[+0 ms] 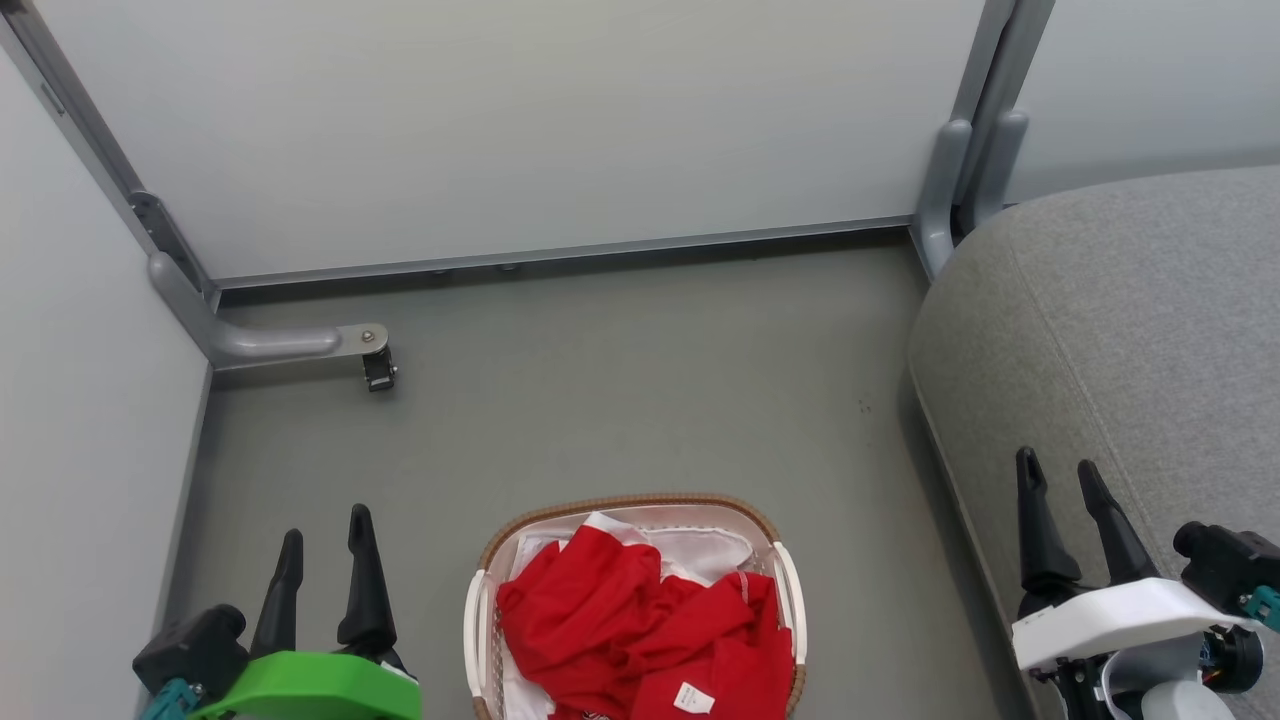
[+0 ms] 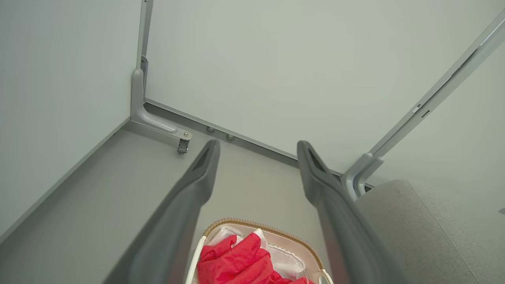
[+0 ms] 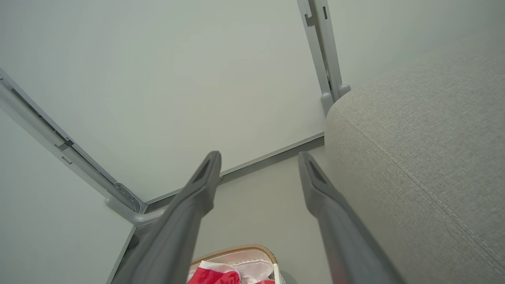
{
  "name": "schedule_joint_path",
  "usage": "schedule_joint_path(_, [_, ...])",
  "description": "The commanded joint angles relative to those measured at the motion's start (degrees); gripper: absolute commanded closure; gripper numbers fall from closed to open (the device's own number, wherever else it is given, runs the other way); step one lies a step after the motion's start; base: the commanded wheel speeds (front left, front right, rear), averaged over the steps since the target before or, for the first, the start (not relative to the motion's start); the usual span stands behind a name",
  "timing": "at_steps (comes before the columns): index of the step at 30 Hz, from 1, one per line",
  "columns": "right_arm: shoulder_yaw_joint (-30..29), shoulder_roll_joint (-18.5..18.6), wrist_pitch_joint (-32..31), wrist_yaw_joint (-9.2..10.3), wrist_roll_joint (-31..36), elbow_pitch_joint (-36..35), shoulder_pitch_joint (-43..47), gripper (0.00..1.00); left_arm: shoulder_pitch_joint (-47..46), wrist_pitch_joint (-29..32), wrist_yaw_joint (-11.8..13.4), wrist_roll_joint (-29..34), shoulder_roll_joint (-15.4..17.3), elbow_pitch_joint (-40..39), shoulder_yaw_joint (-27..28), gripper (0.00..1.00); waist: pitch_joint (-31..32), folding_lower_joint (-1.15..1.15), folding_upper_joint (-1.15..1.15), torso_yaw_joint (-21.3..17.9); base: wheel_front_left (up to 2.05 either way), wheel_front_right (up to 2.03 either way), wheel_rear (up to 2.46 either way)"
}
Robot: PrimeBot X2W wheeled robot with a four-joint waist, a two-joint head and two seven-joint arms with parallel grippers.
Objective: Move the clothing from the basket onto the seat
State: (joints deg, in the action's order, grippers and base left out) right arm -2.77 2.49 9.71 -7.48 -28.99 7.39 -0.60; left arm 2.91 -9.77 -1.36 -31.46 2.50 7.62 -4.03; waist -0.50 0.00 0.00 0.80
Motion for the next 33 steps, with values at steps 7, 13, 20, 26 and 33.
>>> schedule_joint_path(7, [0.5, 0.4, 1.5, -0.02, 5.0, -0.9, 0.6, 0.0, 0.6, -1.4, 0.6, 4.2, 0.4, 0.0, -0.7, 0.0, -0.1, 0.0, 0.0, 0.1, 0.0, 0.0, 0.0])
schedule_joint_path(13, [0.7, 0.4, 2.2, -0.02, 8.0, -0.9, 0.9, 0.0, 0.9, -2.1, 0.8, 7.0, 0.5, 0.4, -1.3, 0.0, -0.2, 0.0, 0.0, 0.3, 0.0, 0.0, 0.0])
schedule_joint_path(20, [1.1, 0.4, 3.1, -0.02, 11.2, -0.4, 1.2, 0.0, 1.3, -3.0, 0.8, 10.0, 0.5, 0.8, -2.1, 0.0, -0.3, 0.0, 0.0, 0.4, 0.0, 0.0, 0.0])
schedule_joint_path(26, [1.4, 0.5, 3.7, -0.02, 13.9, 0.5, 1.3, 0.0, 1.4, -3.7, 1.0, 12.3, 0.5, 1.4, -2.6, 0.0, -0.4, 0.0, 0.0, 0.5, 0.0, 0.0, 0.0])
schedule_joint_path(33, [2.0, 0.5, 4.5, -0.02, 16.9, 1.6, 1.5, 0.0, 1.6, -4.4, 1.3, 14.6, 0.5, 2.2, -3.3, 0.0, -0.6, 0.0, 0.0, 0.6, 0.0, 0.0, 0.0])
